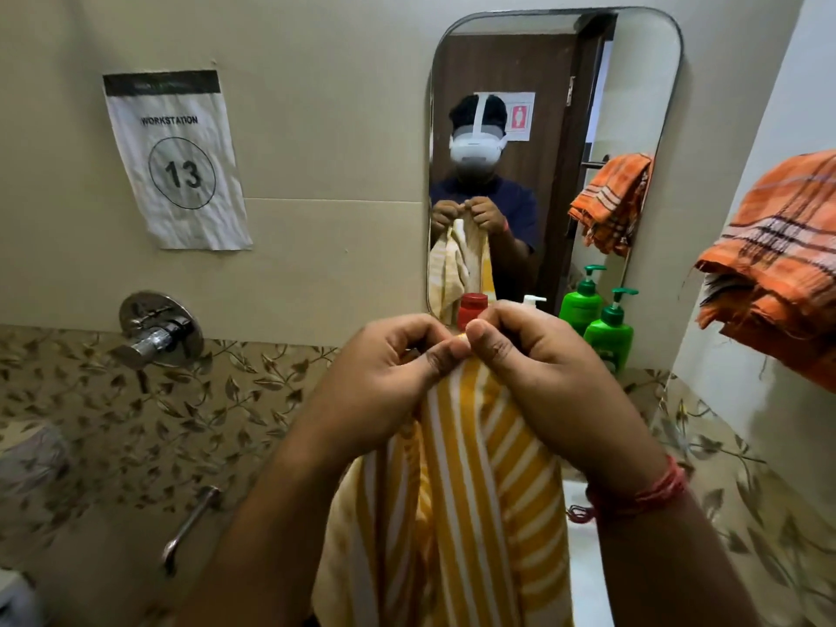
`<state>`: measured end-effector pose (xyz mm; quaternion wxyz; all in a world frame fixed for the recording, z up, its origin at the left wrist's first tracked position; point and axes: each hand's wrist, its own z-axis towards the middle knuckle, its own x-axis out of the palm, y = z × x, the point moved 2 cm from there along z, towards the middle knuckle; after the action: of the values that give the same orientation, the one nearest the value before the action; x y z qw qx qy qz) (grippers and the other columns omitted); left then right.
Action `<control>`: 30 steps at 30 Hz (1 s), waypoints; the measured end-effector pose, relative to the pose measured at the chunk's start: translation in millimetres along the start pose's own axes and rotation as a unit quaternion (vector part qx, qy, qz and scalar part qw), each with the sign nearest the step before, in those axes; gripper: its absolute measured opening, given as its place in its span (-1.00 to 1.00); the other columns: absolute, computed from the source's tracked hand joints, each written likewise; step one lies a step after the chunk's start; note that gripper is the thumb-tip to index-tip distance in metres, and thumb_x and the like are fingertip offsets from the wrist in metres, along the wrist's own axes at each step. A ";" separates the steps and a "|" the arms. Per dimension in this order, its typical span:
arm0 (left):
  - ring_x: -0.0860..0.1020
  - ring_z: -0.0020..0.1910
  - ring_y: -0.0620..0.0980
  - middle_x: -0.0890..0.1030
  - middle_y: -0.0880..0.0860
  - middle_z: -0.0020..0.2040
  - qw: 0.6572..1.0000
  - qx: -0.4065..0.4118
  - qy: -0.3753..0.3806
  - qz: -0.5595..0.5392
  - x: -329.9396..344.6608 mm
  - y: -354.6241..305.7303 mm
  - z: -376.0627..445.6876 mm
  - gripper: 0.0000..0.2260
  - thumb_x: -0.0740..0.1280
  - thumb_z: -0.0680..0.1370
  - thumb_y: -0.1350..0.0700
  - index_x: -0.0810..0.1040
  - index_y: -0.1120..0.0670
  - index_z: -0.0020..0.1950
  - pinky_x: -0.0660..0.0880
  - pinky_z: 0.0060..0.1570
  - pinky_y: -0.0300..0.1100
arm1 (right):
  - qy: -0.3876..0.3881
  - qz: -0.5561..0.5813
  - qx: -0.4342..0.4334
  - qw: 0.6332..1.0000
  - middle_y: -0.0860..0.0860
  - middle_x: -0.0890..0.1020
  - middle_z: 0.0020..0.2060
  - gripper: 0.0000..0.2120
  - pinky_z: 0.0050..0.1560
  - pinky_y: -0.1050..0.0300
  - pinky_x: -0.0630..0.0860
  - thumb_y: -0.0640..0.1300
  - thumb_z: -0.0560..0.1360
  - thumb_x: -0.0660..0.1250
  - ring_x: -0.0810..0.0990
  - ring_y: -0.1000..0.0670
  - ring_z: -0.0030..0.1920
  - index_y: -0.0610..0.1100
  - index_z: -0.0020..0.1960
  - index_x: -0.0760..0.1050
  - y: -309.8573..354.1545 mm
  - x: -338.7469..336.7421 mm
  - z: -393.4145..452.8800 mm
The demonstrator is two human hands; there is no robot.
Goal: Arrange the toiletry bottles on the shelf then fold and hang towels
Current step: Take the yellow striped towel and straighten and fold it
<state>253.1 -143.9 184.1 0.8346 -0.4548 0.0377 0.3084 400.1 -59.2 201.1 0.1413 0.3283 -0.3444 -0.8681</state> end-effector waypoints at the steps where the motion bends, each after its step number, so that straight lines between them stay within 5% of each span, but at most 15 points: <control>1: 0.60 -0.26 -0.26 0.65 -0.16 -0.25 1.000 0.000 -0.026 0.001 -3.7 2.6 0.2 -0.84 0.36 0.52 -0.16 0.66 -0.13 -0.16 0.50 -0.29 -0.37 | 0.011 0.013 0.009 1.000 -0.10 0.59 -0.21 -0.75 -0.09 -0.16 0.53 0.05 0.60 0.29 0.57 -0.06 -0.17 -0.11 -0.11 0.56 -4.8 -1.1 -2.4; 5: 0.57 -0.26 -0.35 0.66 -0.25 -0.25 0.956 -0.017 -0.292 -0.015 -44.0 16.3 2.9 -0.87 0.39 0.56 -0.10 0.65 -0.23 -0.18 0.49 -0.24 -0.41 | 0.045 0.064 0.079 0.994 -0.04 0.57 -0.27 -0.64 -0.18 -0.01 0.50 0.23 0.46 0.34 0.55 -0.01 -0.23 -0.08 -0.17 0.56 -31.3 -12.3 -19.1; 7: 0.59 -0.19 -0.33 0.67 -0.24 -0.17 0.934 -0.028 -0.354 0.044 -56.0 16.2 0.9 -0.92 0.39 0.55 -0.11 0.63 -0.20 -0.13 0.57 -0.15 -0.32 | 0.030 0.096 0.095 0.990 0.05 0.58 -0.30 -0.67 -0.18 0.10 0.52 0.20 0.47 0.35 0.57 0.06 -0.23 -0.07 -0.20 0.56 -39.6 -19.8 -25.1; 9: 0.61 -0.08 -0.32 0.67 -0.24 0.04 0.954 -0.010 -0.286 0.087 -47.6 11.1 -1.0 -0.85 0.40 0.53 -0.12 0.62 -0.19 0.09 0.57 -0.07 -0.36 | 0.023 0.106 0.086 0.990 0.05 0.61 -0.30 -0.71 -0.19 0.16 0.54 0.14 0.47 0.33 0.59 0.09 -0.24 -0.08 -0.20 0.57 -38.0 -21.1 -24.3; 11: 0.62 -0.05 -0.30 0.60 -0.27 0.26 0.991 0.011 -0.107 0.074 -23.0 3.9 -1.0 -0.58 0.42 0.50 -0.19 0.53 -0.19 0.35 0.54 -0.04 -0.43 | 0.040 0.086 0.053 0.994 -0.07 0.62 -0.23 -0.67 -0.17 0.02 0.55 0.14 0.54 0.34 0.61 -0.03 -0.19 -0.13 -0.16 0.57 -28.5 -14.8 -17.0; 14: 0.64 0.04 -0.23 0.68 -0.17 0.13 0.991 0.022 0.111 0.065 10.4 -2.3 -4.4 -0.70 0.41 0.55 -0.04 0.61 -0.08 0.29 0.59 0.04 -0.25 | 0.053 0.071 -0.002 0.996 -0.14 0.62 -0.22 -0.69 -0.12 -0.08 0.53 0.05 0.54 0.30 0.60 -0.13 -0.15 -0.20 -0.13 0.57 -12.2 -4.5 -7.7; 16: 0.64 -0.14 -0.21 0.69 -0.12 -0.14 0.994 0.017 0.078 0.074 6.7 -2.8 -4.7 -0.89 0.37 0.56 0.01 0.69 -0.05 0.02 0.55 -0.13 -0.23 | 0.056 0.061 0.001 0.997 -0.08 0.64 -0.21 -0.69 -0.13 -0.06 0.55 0.10 0.55 0.32 0.61 -0.09 -0.15 -0.15 -0.13 0.58 -12.4 -6.9 -6.9; 18: 0.57 -0.29 -0.21 0.64 -0.09 -0.27 0.996 0.008 -0.033 0.083 -9.5 4.4 -4.6 -0.85 0.34 0.55 -0.07 0.65 -0.05 -0.11 0.48 -0.25 -0.25 | 0.066 0.058 0.033 0.996 -0.03 0.64 -0.19 -0.68 -0.17 -0.05 0.60 0.20 0.49 0.33 0.63 -0.06 -0.14 -0.07 -0.11 0.59 -22.0 -15.0 -12.1; 21: 0.56 -0.33 -0.25 0.65 -0.15 -0.28 0.983 -0.003 -0.170 0.069 -29.8 13.2 -5.9 -0.86 0.33 0.53 -0.14 0.64 -0.13 -0.11 0.48 -0.32 -0.34 | 0.065 0.066 0.070 0.993 0.12 0.58 -0.28 -0.61 -0.27 0.22 0.56 0.34 0.39 0.30 0.59 0.14 -0.24 0.02 -0.13 0.57 -35.6 -26.1 -21.2; 26: 0.54 -0.34 -0.25 0.64 -0.14 -0.29 0.949 -0.028 -0.300 0.088 -45.7 22.4 -3.6 -0.83 0.34 0.62 -0.07 0.62 -0.13 -0.15 0.47 -0.32 -0.33 | 0.065 0.042 0.067 0.995 0.05 0.50 -0.33 -0.60 -0.28 0.19 0.41 0.24 0.49 0.31 0.48 0.08 -0.30 -0.11 -0.19 0.55 -44.5 -38.4 -23.4; 28: 0.60 -0.26 -0.21 0.67 -0.15 -0.17 0.948 -0.034 -0.305 0.086 -51.0 17.6 -4.2 -0.91 0.35 0.60 -0.08 0.62 -0.16 -0.08 0.49 -0.26 -0.29 | 0.053 0.045 0.076 0.995 0.08 0.52 -0.33 -0.66 -0.24 0.16 0.43 0.19 0.53 0.29 0.51 0.09 -0.28 -0.07 -0.21 0.56 -45.0 -42.6 -23.4; 30: 0.64 -0.21 -0.24 0.68 -0.19 0.08 0.977 -0.025 -0.191 0.091 -38.5 10.5 -3.8 -0.81 0.39 0.56 -0.07 0.61 -0.20 0.17 0.51 -0.25 -0.37 | 0.062 0.044 0.065 0.995 0.12 0.57 -0.32 -0.73 -0.24 0.23 0.48 0.18 0.50 0.29 0.54 0.14 -0.27 0.02 -0.20 0.60 -38.2 -37.6 -20.8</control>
<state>217.1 -161.2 187.3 0.7833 -0.4026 -0.0893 0.4651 441.2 -24.4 181.1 0.1788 0.3744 -0.4046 -0.8150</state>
